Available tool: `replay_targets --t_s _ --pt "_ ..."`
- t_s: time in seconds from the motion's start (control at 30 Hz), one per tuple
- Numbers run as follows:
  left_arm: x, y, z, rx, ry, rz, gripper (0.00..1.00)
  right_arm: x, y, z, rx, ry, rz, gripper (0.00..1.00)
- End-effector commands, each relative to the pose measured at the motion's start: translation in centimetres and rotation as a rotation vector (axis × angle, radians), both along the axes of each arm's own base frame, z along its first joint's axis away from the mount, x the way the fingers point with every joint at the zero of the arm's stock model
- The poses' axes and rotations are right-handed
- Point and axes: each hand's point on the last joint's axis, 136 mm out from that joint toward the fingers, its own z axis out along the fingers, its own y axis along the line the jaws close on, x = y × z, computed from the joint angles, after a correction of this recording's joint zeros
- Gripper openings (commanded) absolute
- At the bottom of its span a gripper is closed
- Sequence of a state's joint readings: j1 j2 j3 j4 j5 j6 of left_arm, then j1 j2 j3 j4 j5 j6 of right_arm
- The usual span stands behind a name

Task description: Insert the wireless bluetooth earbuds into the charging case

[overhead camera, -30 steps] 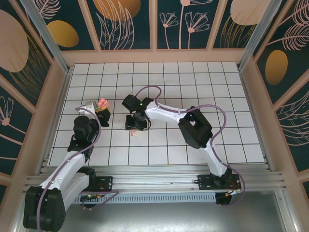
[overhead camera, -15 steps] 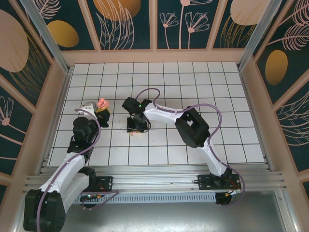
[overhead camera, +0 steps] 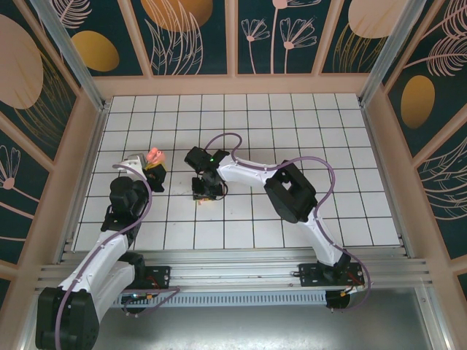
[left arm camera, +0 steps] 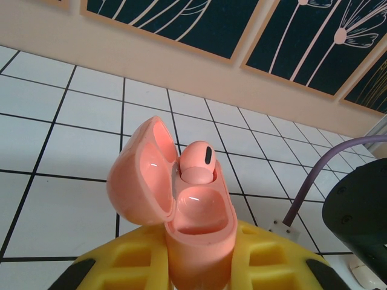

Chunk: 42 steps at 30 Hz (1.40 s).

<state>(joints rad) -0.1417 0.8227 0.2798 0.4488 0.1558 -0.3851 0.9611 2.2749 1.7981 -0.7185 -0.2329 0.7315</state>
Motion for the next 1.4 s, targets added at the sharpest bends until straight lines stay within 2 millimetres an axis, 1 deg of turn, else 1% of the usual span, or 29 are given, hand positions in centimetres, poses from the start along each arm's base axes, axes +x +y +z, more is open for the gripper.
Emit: replay_targets --t_s 0.0,0.1,0.2,0.27,0.37,0.47,0.57,0.67,0.73,0.87,0.97,1.07,1.2,1.37 --pt "-0.2 -0.3 0.2 0.019 -0.028 -0.028 0.14 0.8 0.0 0.9 0.011 -0.054 -0.007 0.26" --pt "-0.3 -0.9 0.2 0.016 -0.032 -0.07 0.14 1.5 -0.1 2.3 0.037 -0.1 -0.024 0.26" --pt "-0.6 -1.8 0.1 0.007 -0.049 -0.123 0.14 2.4 -0.5 4.5 0.081 -0.162 -0.05 0.25" --pt "-0.9 -2.5 0.4 -0.023 -0.094 -0.162 0.13 3.1 -1.2 6.8 0.116 -0.222 -0.066 0.25" --pt "-1.5 -3.8 1.5 -0.063 -0.17 -0.249 0.13 4.2 -2.6 10.4 0.152 -0.329 -0.088 0.25" --pt "-2.1 -5.5 3.2 -0.045 -0.245 -0.362 0.11 5.1 -3.9 14.9 0.211 -0.459 -0.105 0.25" --pt "-2.8 -6.4 4.8 -0.021 -0.333 -0.426 0.11 5.5 -4.5 18.9 0.28 -0.583 -0.099 0.26" --pt "-3.1 -7.3 5.5 0.007 -0.384 -0.468 0.1 5.7 -4.5 23.0 0.354 -0.713 -0.078 0.26" --pt "-3.1 -8.0 5.8 0.039 -0.401 -0.497 0.1 5.4 -4.3 25.0 0.402 -0.788 -0.054 0.26" --pt "-2.8 -9.5 5.6 0.089 -0.396 -0.548 0.1 4.5 -3.7 28.8 0.483 -0.924 -0.005 0.26" --pt "-2.6 -10.4 5.8 0.103 -0.4 -0.575 0.1 3.8 -3.1 30.7 0.533 -1.007 0.028 0.26" --pt "-2.4 -10.9 6.2 0.104 -0.404 -0.601 0.1 3.2 -2.1 31.3 0.567 -1.043 0.064 0.26" --pt "-2.3 -11.3 6.6 0.104 -0.408 -0.617 0.1 3.0 -0.9 30.9 0.564 -1.049 0.104 0.26" --pt "-2.4 -11.3 7.1 0.097 -0.417 -0.616 0.1 3.0 0.0 30.3 0.559 -1.049 0.135 0.27"
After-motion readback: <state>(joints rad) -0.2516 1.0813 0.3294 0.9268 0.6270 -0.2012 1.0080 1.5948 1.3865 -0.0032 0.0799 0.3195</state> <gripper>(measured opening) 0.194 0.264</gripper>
